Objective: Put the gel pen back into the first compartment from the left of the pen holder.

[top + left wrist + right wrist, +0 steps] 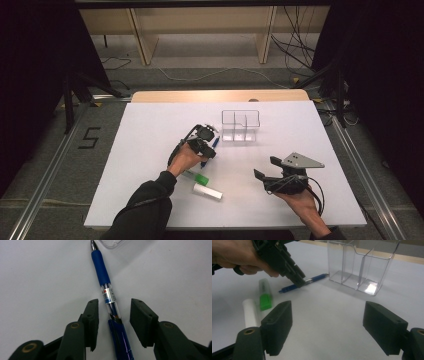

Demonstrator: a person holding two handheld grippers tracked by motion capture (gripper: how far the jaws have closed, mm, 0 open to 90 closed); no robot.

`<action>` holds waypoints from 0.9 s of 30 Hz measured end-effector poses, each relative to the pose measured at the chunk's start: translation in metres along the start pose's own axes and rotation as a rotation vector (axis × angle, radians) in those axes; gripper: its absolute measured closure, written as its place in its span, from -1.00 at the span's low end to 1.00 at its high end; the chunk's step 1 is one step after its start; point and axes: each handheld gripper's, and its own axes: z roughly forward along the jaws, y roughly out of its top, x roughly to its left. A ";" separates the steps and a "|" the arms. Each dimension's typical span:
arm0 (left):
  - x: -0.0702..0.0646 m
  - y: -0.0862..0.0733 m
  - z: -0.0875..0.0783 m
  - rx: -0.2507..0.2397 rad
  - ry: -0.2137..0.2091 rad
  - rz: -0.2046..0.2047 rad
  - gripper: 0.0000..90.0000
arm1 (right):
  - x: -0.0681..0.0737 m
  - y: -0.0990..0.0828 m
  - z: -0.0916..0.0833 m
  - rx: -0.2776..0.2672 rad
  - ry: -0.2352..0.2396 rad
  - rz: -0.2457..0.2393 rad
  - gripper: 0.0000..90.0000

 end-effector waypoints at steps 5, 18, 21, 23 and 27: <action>0.000 0.002 0.003 0.011 -0.005 -0.011 0.43 | 0.000 0.000 0.000 0.003 0.000 -0.004 -0.45; 0.001 0.005 0.005 0.041 0.009 -0.041 0.65 | 0.001 0.001 -0.001 0.004 0.001 -0.007 -0.44; 0.003 0.005 0.005 0.042 0.001 -0.065 0.68 | 0.002 0.001 -0.001 0.005 0.003 -0.007 -0.43; 0.004 0.006 0.005 0.049 0.002 -0.069 0.69 | 0.002 0.001 -0.001 0.006 0.005 -0.010 -0.43; 0.005 0.006 0.005 0.045 -0.002 -0.084 0.72 | 0.002 0.001 -0.001 0.007 0.006 -0.010 -0.43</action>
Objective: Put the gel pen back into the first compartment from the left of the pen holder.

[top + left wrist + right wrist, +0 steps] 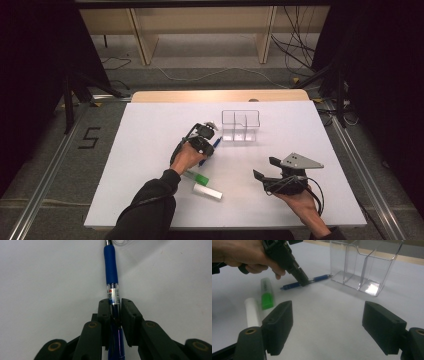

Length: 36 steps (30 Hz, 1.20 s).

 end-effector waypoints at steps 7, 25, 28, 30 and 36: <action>0.005 -0.001 -0.004 -0.015 0.005 -0.010 0.75 | 0.000 0.000 0.000 0.001 0.003 -0.001 -0.42; 0.024 -0.017 -0.035 -0.175 -0.056 -0.055 0.75 | 0.001 0.000 0.001 -0.001 0.007 0.002 -0.42; 0.026 -0.023 -0.043 -0.229 -0.059 -0.056 0.75 | 0.002 0.000 0.001 -0.001 0.007 0.004 -0.42; 0.027 -0.027 -0.048 -0.256 -0.062 -0.057 0.75 | 0.002 0.000 0.002 0.001 0.008 0.005 -0.42; 0.028 -0.043 -0.067 -0.358 -0.123 -0.077 0.75 | 0.002 0.001 0.003 -0.002 0.013 0.009 -0.42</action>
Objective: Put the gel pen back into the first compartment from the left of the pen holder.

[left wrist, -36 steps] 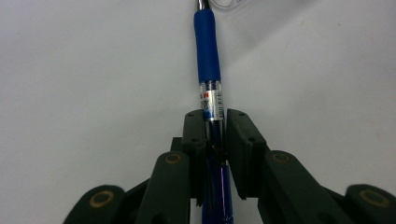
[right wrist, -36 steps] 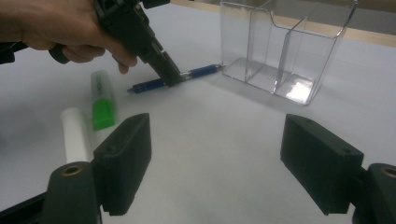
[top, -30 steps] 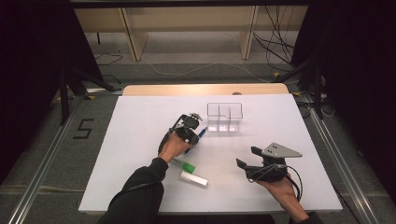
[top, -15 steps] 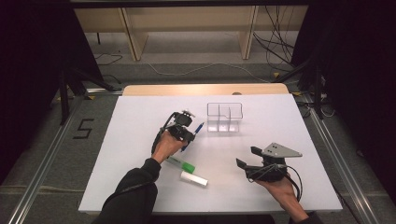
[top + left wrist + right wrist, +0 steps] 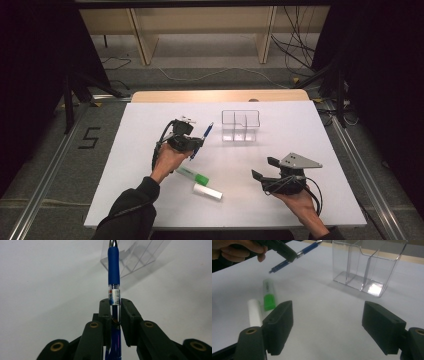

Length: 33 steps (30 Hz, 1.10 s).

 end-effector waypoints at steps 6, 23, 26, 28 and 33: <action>-0.008 -0.013 -0.018 -0.115 -0.054 -0.009 0.75 | 0.002 0.003 0.003 -0.009 0.022 0.016 -0.44; -0.029 -0.047 -0.044 -0.263 -0.120 -0.003 0.75 | 0.011 0.022 0.017 -0.061 0.184 0.132 -0.57; -0.033 -0.053 -0.048 -0.276 -0.133 -0.002 0.75 | 0.015 0.029 0.022 -0.073 0.202 0.123 -0.57; -0.036 -0.055 -0.049 -0.284 -0.141 0.004 0.75 | 0.018 0.033 0.025 -0.076 0.216 0.121 -0.57; -0.045 -0.059 -0.052 -0.297 -0.163 0.010 0.75 | 0.024 0.040 0.036 -0.085 0.250 0.132 -0.51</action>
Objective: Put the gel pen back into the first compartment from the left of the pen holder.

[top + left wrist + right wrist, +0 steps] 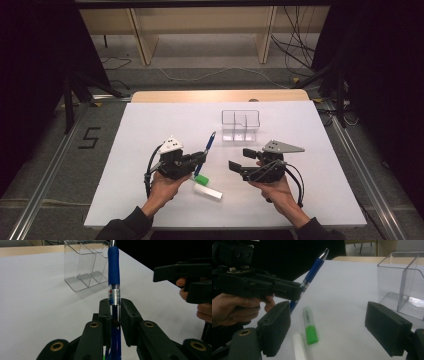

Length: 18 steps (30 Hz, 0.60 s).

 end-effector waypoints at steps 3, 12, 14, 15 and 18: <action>-0.004 -0.002 0.000 -0.004 -0.005 0.006 0.75 | 0.003 0.003 0.006 0.005 -0.007 -0.010 -0.46; -0.012 -0.008 -0.001 -0.023 -0.023 0.009 0.75 | 0.008 0.010 0.019 0.005 0.032 0.026 -0.37; -0.014 -0.009 0.000 -0.031 -0.031 -0.002 0.75 | 0.009 0.012 0.020 -0.002 0.042 0.036 -0.33; -0.015 -0.010 0.000 -0.025 -0.034 0.003 0.75 | 0.010 0.013 0.022 -0.006 0.047 0.041 -0.30; -0.018 -0.011 0.001 -0.024 -0.039 0.008 0.75 | 0.012 0.015 0.025 -0.002 0.052 0.045 -0.22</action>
